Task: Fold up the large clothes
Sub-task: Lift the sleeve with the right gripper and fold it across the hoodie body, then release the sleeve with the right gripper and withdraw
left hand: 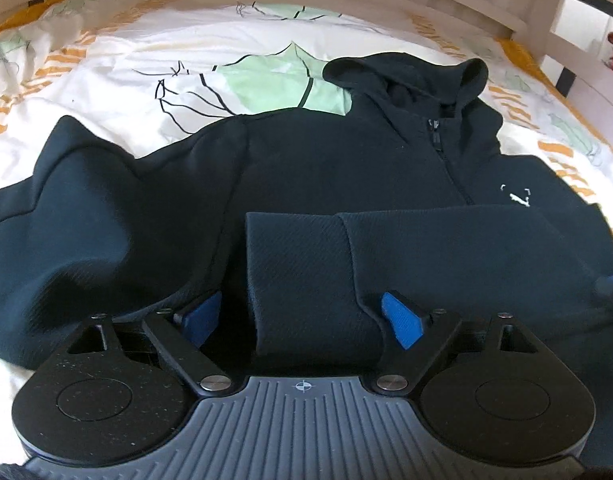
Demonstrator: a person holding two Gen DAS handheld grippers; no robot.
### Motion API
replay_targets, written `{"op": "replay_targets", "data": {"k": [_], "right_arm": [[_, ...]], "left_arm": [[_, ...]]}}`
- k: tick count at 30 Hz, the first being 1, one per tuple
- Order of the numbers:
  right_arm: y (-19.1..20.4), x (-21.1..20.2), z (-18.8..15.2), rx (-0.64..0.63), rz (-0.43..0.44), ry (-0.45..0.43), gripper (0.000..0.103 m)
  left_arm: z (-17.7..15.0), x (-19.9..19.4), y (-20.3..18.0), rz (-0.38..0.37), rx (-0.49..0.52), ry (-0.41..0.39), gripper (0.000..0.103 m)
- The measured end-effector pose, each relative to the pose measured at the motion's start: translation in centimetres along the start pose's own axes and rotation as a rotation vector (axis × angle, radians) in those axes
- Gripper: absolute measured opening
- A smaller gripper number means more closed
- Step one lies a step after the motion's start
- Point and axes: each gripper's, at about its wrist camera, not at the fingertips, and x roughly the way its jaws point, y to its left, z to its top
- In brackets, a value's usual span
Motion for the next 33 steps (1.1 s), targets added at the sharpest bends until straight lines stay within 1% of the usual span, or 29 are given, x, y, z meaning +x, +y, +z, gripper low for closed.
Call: {"op": "replay_targets", "data": {"k": [1, 2, 4, 5, 6, 8, 9, 12, 16, 17, 19, 20, 21, 23, 24, 25, 26, 28, 30, 31, 33], "right_arm": [[-1.3, -0.2, 0.0, 0.038, 0.021, -0.013, 0.051], [-2.0, -0.6, 0.1, 0.057, 0.020, -0.017, 0.052], [-2.2, -1.1, 0.6, 0.030, -0.026, -0.011, 0.053], [-2.4, -1.5, 0.9, 0.035, -0.007, -0.024, 0.055], [-2.7, -2.1, 1.1, 0.055, 0.008, -0.044, 0.063], [-3.3, -2.8, 1.9, 0.088, 0.011, -0.089, 0.071], [-3.7, -2.8, 2.5, 0.100, 0.009, -0.099, 0.071], [-5.0, -1.2, 4.2, 0.145, 0.017, -0.054, 0.071], [-6.6, 1.9, 5.1, 0.184, 0.031, 0.008, 0.071], [-6.9, 2.5, 5.3, 0.192, 0.045, 0.018, 0.070], [-7.0, 3.2, 5.2, 0.192, 0.068, 0.026, 0.055], [-6.8, 3.4, 5.4, 0.179, 0.067, 0.030, 0.023], [-6.4, 3.6, 5.7, 0.149, 0.055, 0.028, 0.013], [-5.2, 3.3, 6.7, 0.060, 0.029, -0.008, 0.013], [-5.0, 3.3, 7.0, 0.037, 0.017, -0.027, 0.012], [-5.0, 3.4, 6.9, 0.038, 0.002, -0.027, 0.013], [-5.1, 4.1, 6.8, 0.049, -0.012, -0.008, 0.013], [-5.1, 5.1, 5.7, 0.044, -0.057, 0.015, 0.022], [-4.8, 5.0, 4.6, 0.011, -0.097, -0.034, 0.043], [-4.8, 4.8, 4.3, 0.011, -0.109, -0.047, 0.048], [-5.2, 4.5, 4.3, 0.038, -0.128, -0.052, 0.066]], "left_arm": [[-0.2, 0.0, -0.1, 0.005, 0.011, -0.007, 0.092], [-0.4, 0.1, -0.4, 0.015, 0.025, -0.010, 0.094], [-0.9, 0.2, -0.9, 0.035, 0.056, -0.024, 0.097], [-1.3, 0.3, -1.1, 0.045, 0.069, -0.038, 0.100], [-1.6, 0.3, -1.3, 0.048, 0.074, -0.054, 0.102], [-2.0, 0.2, -1.4, 0.052, 0.079, -0.078, 0.103], [-2.1, 0.2, -1.5, 0.054, 0.080, -0.084, 0.103], [-1.8, 0.0, -1.3, 0.048, 0.075, -0.081, 0.102], [-1.7, 0.0, -1.5, 0.049, 0.077, -0.084, 0.102], [-1.7, 0.0, -1.6, 0.051, 0.078, -0.083, 0.102], [-1.5, -0.1, -1.7, 0.053, 0.080, -0.081, 0.102], [-1.4, -0.2, -1.7, 0.051, 0.080, -0.080, 0.102], [-1.2, -0.3, -1.8, 0.041, 0.077, -0.084, 0.102], [-1.0, -0.4, -2.0, 0.021, 0.071, -0.096, 0.102], [-1.0, -0.4, -2.2, 0.021, 0.072, -0.100, 0.102], [-1.1, -0.1, -2.4, 0.027, 0.076, -0.095, 0.102], [-1.3, 0.3, -2.5, 0.036, 0.082, -0.084, 0.103], [-1.6, 0.6, -2.5, 0.040, 0.087, -0.099, 0.103], [-1.7, 0.5, -2.5, 0.038, 0.087, -0.106, 0.103], [-1.8, 0.5, -2.4, 0.036, 0.085, -0.108, 0.103], [-1.8, 0.6, -2.3, 0.033, 0.082, -0.111, 0.103]]}}
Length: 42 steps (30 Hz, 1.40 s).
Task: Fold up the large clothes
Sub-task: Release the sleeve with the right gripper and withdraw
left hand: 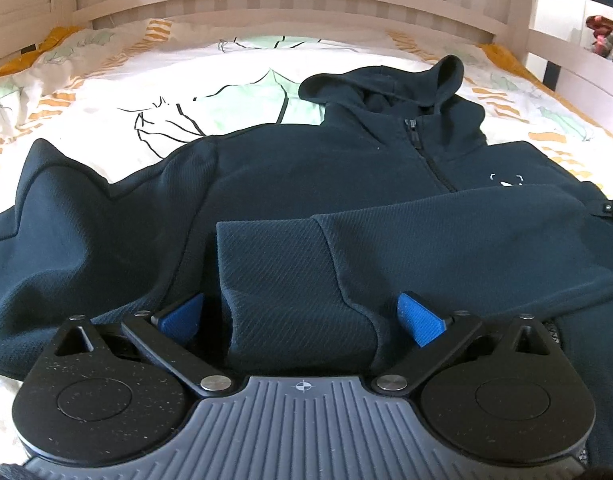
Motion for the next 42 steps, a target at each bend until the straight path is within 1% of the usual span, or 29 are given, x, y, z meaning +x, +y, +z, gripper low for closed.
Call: {"op": "replay_targets", "data": {"k": [2, 6, 7, 10, 12, 13, 15, 17, 18, 19, 20, 22, 23, 26, 29, 32, 34, 37, 39, 40, 42], "right_arm": [[-0.7, -0.2, 0.2, 0.028, 0.012, 0.008, 0.077], [-1.1, -1.9, 0.5, 0.042, -0.004, -0.005, 0.078], [-1.1, -2.7, 0.5, 0.053, 0.005, -0.020, 0.078], [-0.7, -4.8, 0.3, 0.068, 0.038, -0.044, 0.084], [0.1, -5.6, -0.3, 0.039, 0.068, -0.031, 0.088], [0.6, -5.7, -0.8, 0.012, 0.066, -0.013, 0.088], [1.5, -5.3, -1.9, -0.039, 0.036, 0.039, 0.088], [1.6, -4.4, -3.2, -0.057, 0.015, 0.093, 0.089], [1.4, -4.2, -3.8, -0.048, 0.017, 0.088, 0.093], [1.3, -4.2, -4.2, -0.045, 0.017, 0.061, 0.095], [1.2, -4.3, -4.5, -0.043, 0.015, 0.052, 0.096], [1.1, -4.3, -4.5, -0.037, 0.019, 0.046, 0.099], [1.1, -4.2, -4.5, -0.037, 0.024, 0.047, 0.103], [1.1, -4.3, -4.9, -0.034, 0.030, 0.025, 0.103], [1.0, -4.4, -4.9, -0.030, 0.036, 0.025, 0.103], [0.8, -4.6, -5.0, -0.029, 0.050, 0.028, 0.103], [0.5, -4.9, -5.0, -0.015, 0.063, 0.025, 0.103], [0.2, -5.3, -5.0, 0.001, 0.070, 0.023, 0.102], [0.2, -5.7, -5.0, 0.006, 0.057, 0.025, 0.102], [0.3, -6.0, -5.0, 0.008, 0.047, 0.024, 0.102], [0.5, -6.9, -5.0, 0.009, 0.024, 0.007, 0.102]], "left_arm": [[0.0, 0.0, 0.0, 0.004, 0.002, -0.001, 0.103], [-0.2, -0.1, -0.2, 0.011, 0.007, -0.006, 0.103], [-0.2, -0.1, -0.2, 0.012, 0.008, -0.006, 0.103], [-0.2, 0.0, -0.2, 0.015, 0.011, -0.006, 0.103], [-0.1, 0.0, -0.2, 0.014, 0.010, -0.006, 0.103], [-0.2, 0.0, -0.2, 0.014, 0.010, -0.006, 0.103], [-0.2, 0.0, -0.2, 0.015, 0.011, -0.006, 0.103], [-0.2, 0.0, -0.2, 0.014, 0.011, -0.006, 0.103], [-0.2, 0.0, -0.2, 0.014, 0.010, -0.006, 0.103], [-0.1, 0.0, -0.2, 0.014, 0.010, -0.006, 0.103], [-0.1, 0.0, -0.2, 0.013, 0.010, -0.006, 0.103], [-0.1, 0.0, -0.2, 0.013, 0.010, -0.005, 0.103], [-0.1, 0.0, -0.2, 0.014, 0.010, -0.005, 0.103], [0.2, 0.1, -0.2, 0.010, 0.016, 0.008, 0.103], [0.4, 0.1, 0.0, -0.003, 0.014, 0.027, 0.103], [0.6, -0.8, 0.4, -0.012, -0.012, 0.045, 0.101], [0.4, -2.0, 0.9, -0.020, -0.048, 0.040, 0.100], [0.0, -4.5, 2.5, -0.066, -0.104, 0.026, 0.100], [-0.1, -6.1, 4.0, -0.097, -0.132, 0.031, 0.100], [-0.1, -6.8, 4.8, -0.096, -0.142, 0.032, 0.101], [-0.2, -8.4, 6.6, -0.068, -0.160, 0.018, 0.101]]}}
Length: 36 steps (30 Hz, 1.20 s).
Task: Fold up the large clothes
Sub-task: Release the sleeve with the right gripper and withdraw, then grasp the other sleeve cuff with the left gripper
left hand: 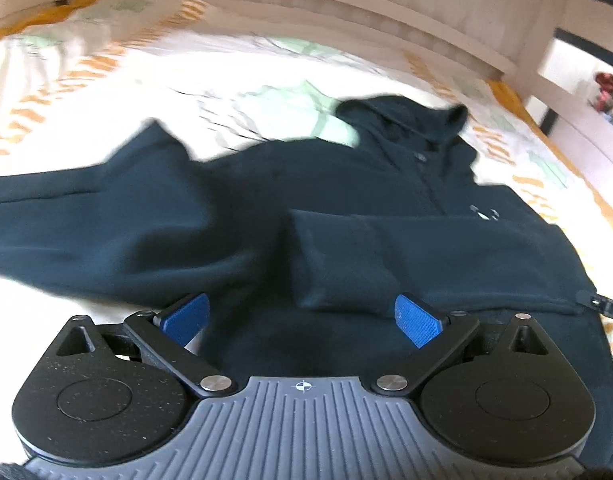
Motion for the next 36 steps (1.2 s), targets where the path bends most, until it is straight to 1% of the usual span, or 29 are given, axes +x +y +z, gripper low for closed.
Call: {"op": "replay_targets", "data": {"k": [3, 5, 8, 12, 16, 18, 21, 25, 29, 31, 32, 34, 35, 36], "right_arm": [[0.7, -1.7, 0.2, -0.010, -0.023, -0.043, 0.102], [1.4, -2.9, 0.5, -0.013, -0.010, -0.073, 0.102], [2.8, -4.4, 1.0, -0.009, 0.037, -0.099, 0.102], [5.2, -5.6, 1.5, -0.014, 0.118, -0.107, 0.102], [8.3, -6.1, 1.7, -0.051, 0.201, -0.095, 0.102], [9.9, -6.1, 1.7, -0.074, 0.237, -0.086, 0.102], [12.2, -5.8, 1.5, -0.094, 0.297, -0.057, 0.102], [14.8, -5.2, 1.0, -0.122, 0.351, -0.023, 0.102], [16.9, -4.4, 0.4, -0.154, 0.381, 0.012, 0.102], [17.7, -4.2, 0.0, -0.164, 0.390, 0.025, 0.102], [18.2, -4.0, 0.0, -0.167, 0.396, 0.029, 0.102], [19.0, -3.7, 0.0, -0.175, 0.408, 0.035, 0.102], [19.4, -3.6, 0.0, -0.181, 0.412, 0.035, 0.102], [19.8, -3.4, 0.1, -0.188, 0.415, 0.034, 0.102]], "left_arm": [[0.3, -2.3, 2.7, 0.044, -0.025, -0.034, 0.101], [0.8, -3.3, 4.5, 0.086, -0.049, -0.045, 0.101], [1.8, -4.2, 7.8, 0.145, -0.107, -0.068, 0.101], [2.9, -4.6, 11.7, 0.217, -0.184, -0.082, 0.101], [3.8, -4.2, 15.4, 0.268, -0.265, -0.078, 0.101], [4.2, -3.4, 17.4, 0.279, -0.338, -0.066, 0.101], [4.2, -2.3, 20.0, 0.308, -0.421, -0.050, 0.101], [4.3, -0.9, 22.1, 0.345, -0.444, -0.059, 0.101], [5.1, 0.3, 22.9, 0.370, -0.424, -0.087, 0.100], [5.3, 0.5, 23.3, 0.369, -0.430, -0.103, 0.100], [5.5, 0.5, 23.7, 0.361, -0.440, -0.110, 0.098], [5.5, 0.1, 24.2, 0.322, -0.451, -0.152, 0.065], [5.6, -0.3, 24.5, 0.305, -0.461, -0.182, 0.024], [5.7, -0.4, 24.8, 0.314, -0.483, -0.189, 0.007]]}}
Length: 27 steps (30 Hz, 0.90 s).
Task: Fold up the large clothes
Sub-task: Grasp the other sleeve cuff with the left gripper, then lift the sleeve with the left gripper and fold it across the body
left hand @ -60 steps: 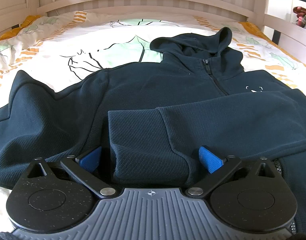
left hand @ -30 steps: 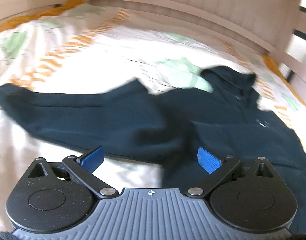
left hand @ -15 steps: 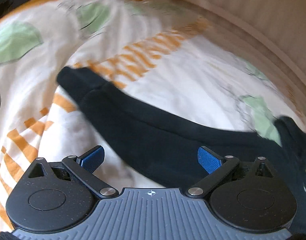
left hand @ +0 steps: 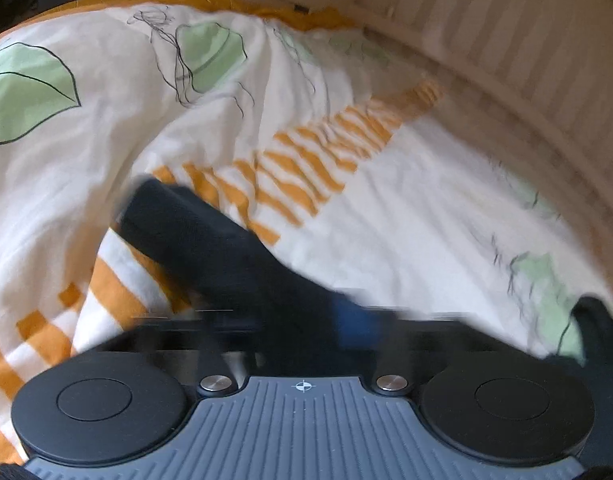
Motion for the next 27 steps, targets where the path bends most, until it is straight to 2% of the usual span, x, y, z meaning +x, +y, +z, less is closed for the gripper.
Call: {"op": "replay_targets", "data": {"k": [2, 4, 7, 17, 20, 22, 24, 27], "right_arm": [[0.6, 0.9, 0.5, -0.014, 0.007, -0.005, 0.102], [1.2, 1.8, 1.1, -0.029, 0.007, -0.014, 0.102], [2.0, 3.5, 2.1, -0.041, 0.005, -0.022, 0.102], [6.2, 11.1, 3.7, -0.152, -0.035, 0.016, 0.102], [7.6, 13.7, 3.3, -0.190, -0.068, 0.063, 0.102], [8.4, 15.6, 2.6, -0.224, -0.101, 0.136, 0.103], [8.8, 16.1, 1.9, -0.256, -0.120, 0.118, 0.103], [8.4, 15.6, 2.5, -0.243, -0.101, 0.143, 0.102]], "left_arm": [[0.6, -0.3, 0.3, -0.015, -0.036, -0.009, 0.006], [1.2, -1.2, 0.0, -0.046, -0.029, -0.032, 0.006], [2.1, -3.5, -1.3, -0.087, 0.029, -0.072, 0.006], [4.4, -10.9, -7.4, -0.294, 0.184, -0.206, 0.006], [4.3, -12.3, -9.3, -0.346, 0.221, -0.223, 0.006], [4.1, -12.9, -10.6, -0.378, 0.247, -0.221, 0.006], [3.8, -13.5, -11.8, -0.414, 0.268, -0.221, 0.006], [3.4, -14.4, -14.0, -0.465, 0.303, -0.213, 0.006]]}}
